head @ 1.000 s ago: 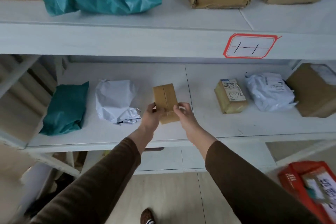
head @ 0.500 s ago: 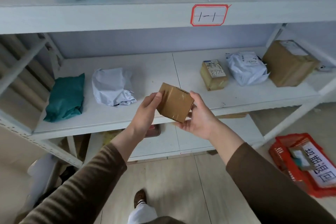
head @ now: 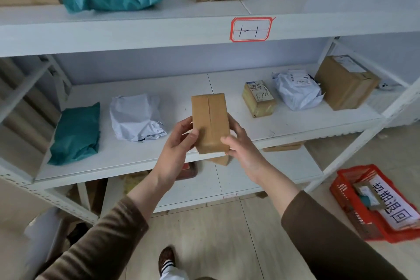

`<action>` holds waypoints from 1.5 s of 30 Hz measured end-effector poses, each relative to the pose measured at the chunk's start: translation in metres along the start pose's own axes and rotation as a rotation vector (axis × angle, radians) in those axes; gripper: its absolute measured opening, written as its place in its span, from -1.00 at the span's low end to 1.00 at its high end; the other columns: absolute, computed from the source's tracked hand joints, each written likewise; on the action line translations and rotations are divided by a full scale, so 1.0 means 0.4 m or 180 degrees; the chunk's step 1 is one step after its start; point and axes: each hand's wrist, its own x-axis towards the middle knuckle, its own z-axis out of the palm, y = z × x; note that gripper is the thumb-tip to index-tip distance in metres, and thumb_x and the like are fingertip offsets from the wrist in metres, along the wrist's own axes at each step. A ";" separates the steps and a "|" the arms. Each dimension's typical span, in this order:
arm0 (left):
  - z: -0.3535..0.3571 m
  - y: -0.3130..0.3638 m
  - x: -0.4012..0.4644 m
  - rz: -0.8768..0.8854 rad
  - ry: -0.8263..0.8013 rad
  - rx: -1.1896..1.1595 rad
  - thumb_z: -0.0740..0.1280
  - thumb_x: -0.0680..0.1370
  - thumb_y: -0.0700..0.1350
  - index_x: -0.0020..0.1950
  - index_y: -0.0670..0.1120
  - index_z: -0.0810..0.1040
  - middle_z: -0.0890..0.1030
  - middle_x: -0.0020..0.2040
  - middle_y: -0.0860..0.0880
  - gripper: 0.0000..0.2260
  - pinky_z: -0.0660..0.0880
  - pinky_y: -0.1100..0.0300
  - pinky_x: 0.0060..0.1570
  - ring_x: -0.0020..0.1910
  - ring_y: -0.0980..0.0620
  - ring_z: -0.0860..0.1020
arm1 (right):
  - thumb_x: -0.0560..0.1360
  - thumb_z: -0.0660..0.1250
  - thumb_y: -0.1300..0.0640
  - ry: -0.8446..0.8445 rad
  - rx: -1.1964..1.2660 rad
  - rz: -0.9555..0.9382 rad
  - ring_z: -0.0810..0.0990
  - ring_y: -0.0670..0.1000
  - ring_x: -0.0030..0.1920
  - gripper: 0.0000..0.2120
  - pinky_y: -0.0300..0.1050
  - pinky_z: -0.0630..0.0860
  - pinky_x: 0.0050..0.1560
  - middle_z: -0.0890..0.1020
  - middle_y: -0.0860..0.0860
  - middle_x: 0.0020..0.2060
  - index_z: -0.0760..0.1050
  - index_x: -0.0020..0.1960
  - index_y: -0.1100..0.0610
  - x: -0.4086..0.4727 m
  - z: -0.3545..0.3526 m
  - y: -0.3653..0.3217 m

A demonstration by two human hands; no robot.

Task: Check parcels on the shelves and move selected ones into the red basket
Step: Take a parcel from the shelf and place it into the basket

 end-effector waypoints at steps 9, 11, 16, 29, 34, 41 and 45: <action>0.013 -0.004 0.008 -0.0095 0.0048 -0.0342 0.52 0.49 0.06 0.45 0.04 0.44 0.64 0.32 -0.07 -0.44 0.61 -0.08 0.20 0.26 0.00 0.66 | 0.41 0.49 -0.17 0.1025 -0.2532 -0.1716 0.29 0.15 0.49 -0.08 0.13 0.46 0.39 0.19 0.04 0.61 0.15 0.66 -0.08 -0.011 0.057 0.035; 0.009 -0.005 0.019 -0.0216 0.0071 -0.0526 0.53 0.49 0.08 0.44 0.03 0.47 0.66 0.33 -0.07 -0.44 0.54 -0.21 0.32 0.28 -0.07 0.67 | 0.40 0.43 -0.32 0.1292 -0.3049 -0.2021 0.39 0.19 0.39 -0.09 0.10 0.45 0.36 0.30 0.10 0.57 0.26 0.63 0.03 -0.014 0.084 0.015; -0.023 0.005 0.021 -0.0476 -0.0138 -0.1081 0.42 0.58 0.11 0.43 -0.03 0.56 0.68 0.34 -0.13 -0.55 0.40 -0.20 0.49 0.36 -0.17 0.62 | 0.39 0.43 -0.34 0.1215 -0.2225 -0.1908 0.40 0.01 0.36 -0.08 0.03 0.45 0.32 0.41 -0.14 0.47 0.24 0.61 0.03 -0.026 0.106 -0.022; -0.029 -0.010 0.035 -0.0807 -0.0078 -0.2177 0.22 0.69 0.18 0.48 -0.09 0.55 0.61 0.42 -0.18 -0.51 0.49 -0.06 0.45 0.33 -0.12 0.60 | 0.44 0.47 -0.22 0.0785 -0.1105 -0.1643 0.30 -0.03 0.53 -0.28 -0.06 0.41 0.46 0.42 -0.13 0.48 0.40 0.52 0.00 -0.039 0.106 -0.004; -0.001 0.017 0.032 -0.0785 -0.0198 -0.1534 0.26 0.68 0.14 0.29 0.00 0.70 0.69 0.33 -0.08 -0.65 0.24 -0.08 0.61 0.36 -0.05 0.59 | 0.49 0.38 -0.32 0.0727 0.0091 -0.0424 0.57 -0.12 0.34 -0.45 0.06 0.52 0.39 0.59 -0.17 0.34 0.43 0.40 -0.13 -0.031 0.092 -0.015; 0.016 0.037 0.015 -0.0515 -0.0202 -0.0951 0.25 0.70 -0.01 0.45 -0.04 0.57 0.72 0.24 0.00 -0.66 0.48 0.08 0.31 0.11 0.12 0.67 | 0.62 0.37 -0.09 0.0861 0.0899 0.0084 0.66 0.02 0.25 -0.68 0.08 0.60 0.28 0.70 0.00 0.19 0.46 0.32 -0.02 -0.040 0.078 -0.022; 0.032 0.034 0.009 -0.0462 -0.0340 -0.0906 0.28 0.68 0.03 0.47 0.00 0.55 0.68 0.34 -0.03 -0.64 0.46 0.04 0.37 0.27 0.04 0.62 | 0.61 0.40 -0.07 0.0931 0.0953 -0.0020 0.67 0.00 0.26 -0.68 0.08 0.59 0.30 0.70 0.00 0.21 0.46 0.31 -0.03 -0.070 0.058 -0.018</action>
